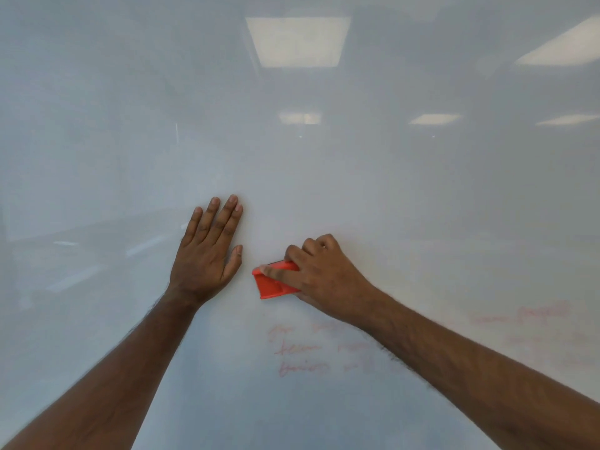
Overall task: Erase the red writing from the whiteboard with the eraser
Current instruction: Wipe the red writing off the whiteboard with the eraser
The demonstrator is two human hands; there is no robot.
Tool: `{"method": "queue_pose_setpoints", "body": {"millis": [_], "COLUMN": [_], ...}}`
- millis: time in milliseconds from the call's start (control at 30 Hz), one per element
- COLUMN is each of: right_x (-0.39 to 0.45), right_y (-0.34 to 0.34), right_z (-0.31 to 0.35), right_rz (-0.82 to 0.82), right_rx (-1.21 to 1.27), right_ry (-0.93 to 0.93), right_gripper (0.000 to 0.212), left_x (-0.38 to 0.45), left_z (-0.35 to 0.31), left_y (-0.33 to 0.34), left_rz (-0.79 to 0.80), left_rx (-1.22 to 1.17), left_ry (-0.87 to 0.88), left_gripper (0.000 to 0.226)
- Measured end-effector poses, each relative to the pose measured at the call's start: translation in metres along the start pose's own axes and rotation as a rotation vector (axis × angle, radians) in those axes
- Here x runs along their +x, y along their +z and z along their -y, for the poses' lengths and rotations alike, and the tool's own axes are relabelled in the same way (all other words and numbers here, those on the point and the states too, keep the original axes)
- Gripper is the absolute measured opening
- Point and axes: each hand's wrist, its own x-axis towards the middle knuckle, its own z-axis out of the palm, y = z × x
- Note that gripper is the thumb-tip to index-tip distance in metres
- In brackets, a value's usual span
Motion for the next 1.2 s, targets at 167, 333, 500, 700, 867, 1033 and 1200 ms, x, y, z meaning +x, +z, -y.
{"method": "queue_pose_setpoints", "body": {"millis": [167,333,500,700,867,1033,1200], "right_x": [-0.003,-0.033,-0.056,-0.033,-0.026,-0.039,-0.089], "right_y": [0.029,0.040,0.018,-0.032,-0.032,-0.001,0.017], "right_z": [0.046,0.060,0.026,-0.057,-0.056,-0.006,0.009], "right_rz": [0.028,0.111,0.061,-0.017,-0.025,-0.024,0.114], "right_rx": [0.087,0.087,0.024,-0.070,-0.060,-0.050,-0.015], "right_ry": [-0.074,-0.216,-0.188,0.112,0.246,0.082,-0.151], "right_gripper": [0.065,0.069,0.049,0.061,0.066,0.059,0.080], "left_x": [-0.003,-0.009,-0.011,-0.011,-0.012,-0.019,-0.025], "left_z": [0.001,0.004,0.003,0.002,-0.001,-0.003,-0.004], "left_y": [0.001,0.001,0.000,-0.002,-0.003,-0.003,-0.004], "left_rz": [0.013,0.022,0.009,0.015,0.021,0.041,0.058], "left_rx": [0.001,0.003,0.014,0.007,0.005,-0.005,-0.004], "left_ry": [0.005,0.003,-0.001,-0.008,-0.023,-0.041,-0.041], "left_gripper": [0.072,0.072,0.071,0.071,0.070,0.072,0.073]}}
